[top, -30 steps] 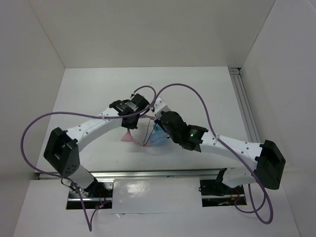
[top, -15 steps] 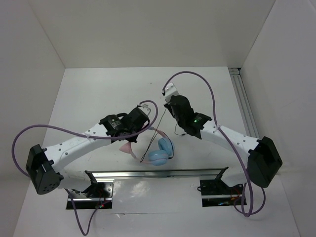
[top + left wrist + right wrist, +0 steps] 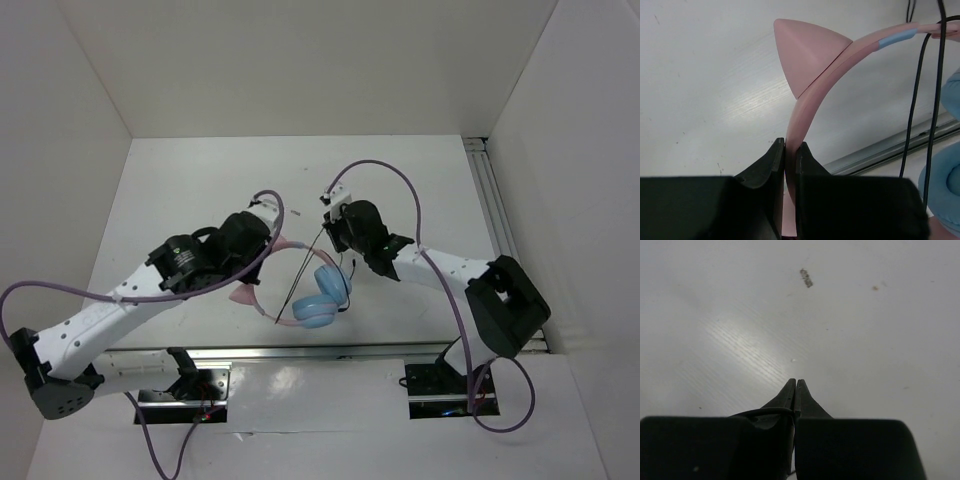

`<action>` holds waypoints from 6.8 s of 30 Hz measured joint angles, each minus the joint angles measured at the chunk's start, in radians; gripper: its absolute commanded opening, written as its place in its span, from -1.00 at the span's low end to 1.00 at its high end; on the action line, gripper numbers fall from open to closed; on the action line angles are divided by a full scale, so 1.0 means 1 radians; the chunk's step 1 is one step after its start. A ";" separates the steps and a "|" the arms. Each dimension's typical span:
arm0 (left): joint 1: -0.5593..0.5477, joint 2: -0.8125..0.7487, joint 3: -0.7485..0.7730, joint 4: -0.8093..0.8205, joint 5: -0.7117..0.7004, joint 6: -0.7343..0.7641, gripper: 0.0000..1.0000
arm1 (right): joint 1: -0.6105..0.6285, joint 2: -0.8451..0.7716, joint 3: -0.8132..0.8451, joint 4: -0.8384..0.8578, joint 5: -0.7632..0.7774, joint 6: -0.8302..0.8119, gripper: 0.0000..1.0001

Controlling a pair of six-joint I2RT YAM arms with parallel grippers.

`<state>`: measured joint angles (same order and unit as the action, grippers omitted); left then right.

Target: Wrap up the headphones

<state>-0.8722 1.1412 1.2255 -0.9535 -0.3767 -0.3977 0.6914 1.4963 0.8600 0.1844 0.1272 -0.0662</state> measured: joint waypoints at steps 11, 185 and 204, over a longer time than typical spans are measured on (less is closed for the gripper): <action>-0.011 -0.071 0.126 -0.042 0.031 -0.001 -1.00 | -0.024 0.151 -0.014 0.301 -0.574 0.171 -0.40; -0.014 0.242 -0.122 0.155 0.155 0.023 -1.00 | 0.647 -0.262 0.093 -0.592 0.581 0.121 -0.70; 0.049 0.242 -0.132 0.061 0.129 0.024 -1.00 | 0.558 -0.195 0.034 -0.395 0.516 0.057 0.10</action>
<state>-0.8230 1.3834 1.0935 -0.8921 -0.2481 -0.3737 1.2495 1.3014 0.8940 -0.2104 0.6430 -0.0093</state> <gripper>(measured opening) 0.191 0.535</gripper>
